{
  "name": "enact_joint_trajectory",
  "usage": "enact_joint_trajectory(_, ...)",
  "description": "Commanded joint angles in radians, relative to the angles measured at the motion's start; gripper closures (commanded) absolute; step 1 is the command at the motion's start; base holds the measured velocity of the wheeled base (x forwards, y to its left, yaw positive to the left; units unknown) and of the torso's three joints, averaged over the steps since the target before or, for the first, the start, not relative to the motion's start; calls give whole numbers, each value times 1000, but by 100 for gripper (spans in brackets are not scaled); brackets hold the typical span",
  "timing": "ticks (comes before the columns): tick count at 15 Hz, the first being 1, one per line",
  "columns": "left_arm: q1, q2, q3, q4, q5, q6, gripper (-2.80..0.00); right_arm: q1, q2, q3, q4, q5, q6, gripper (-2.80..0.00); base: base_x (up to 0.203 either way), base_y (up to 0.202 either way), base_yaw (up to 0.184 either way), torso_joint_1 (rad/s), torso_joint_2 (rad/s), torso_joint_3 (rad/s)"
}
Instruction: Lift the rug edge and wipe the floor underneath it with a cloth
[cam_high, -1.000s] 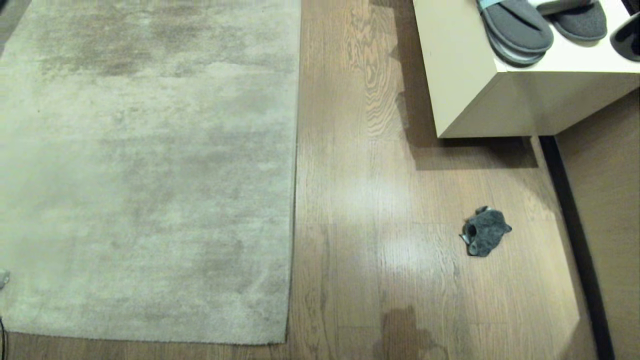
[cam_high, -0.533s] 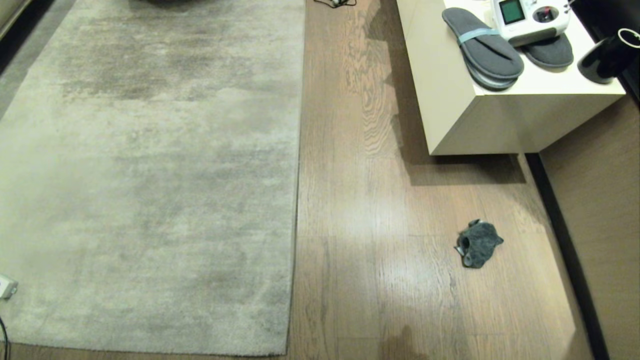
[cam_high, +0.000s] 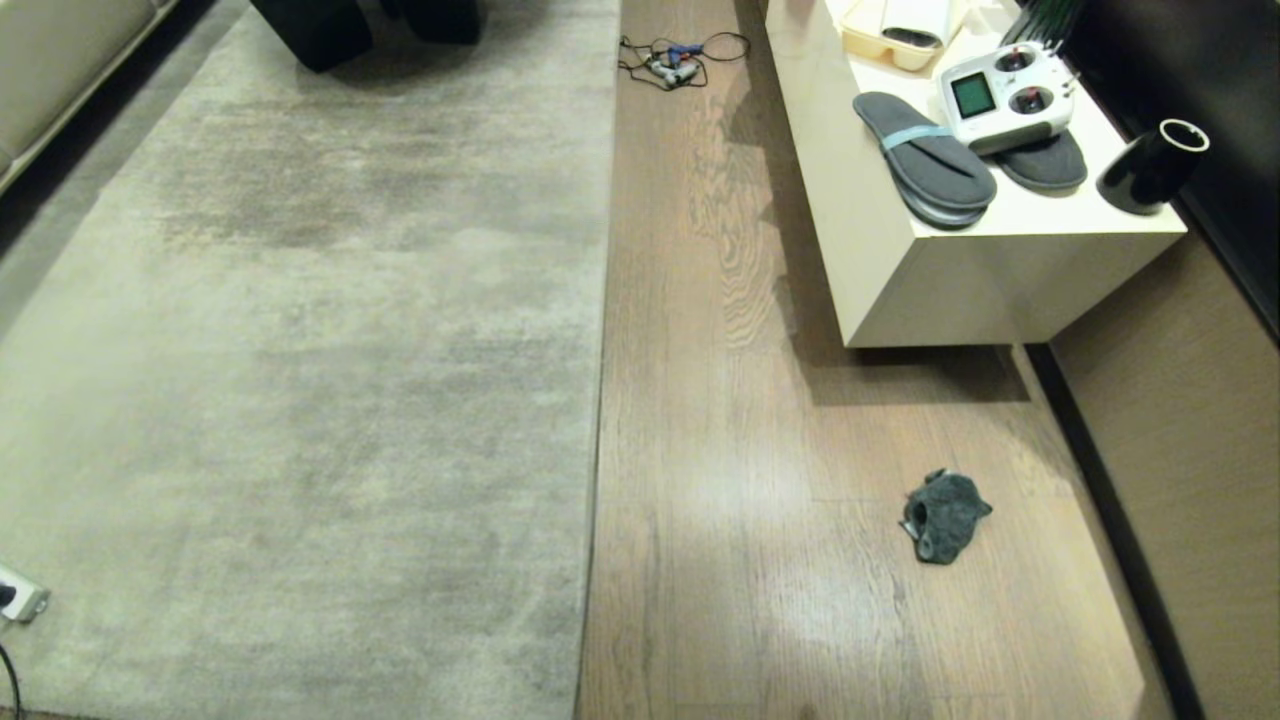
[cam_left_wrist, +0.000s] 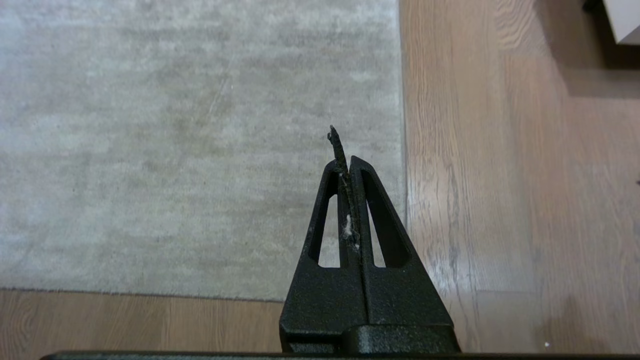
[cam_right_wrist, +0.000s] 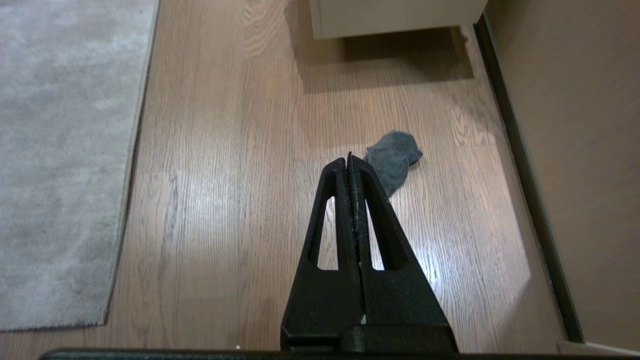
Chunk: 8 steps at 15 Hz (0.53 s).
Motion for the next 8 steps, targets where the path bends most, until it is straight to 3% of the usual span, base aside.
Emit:
enact_joint_trajectory(1, 0, 1, 0, 0, 1, -1, 0, 1, 2, 0, -1, 0, 1, 0, 0, 0, 0, 7, 1, 211)
enact_joint_trajectory(8, 0, 1, 0, 0, 1, -1, 0, 1, 2, 0, -1, 0, 1, 0, 0, 0, 0, 4, -1, 203)
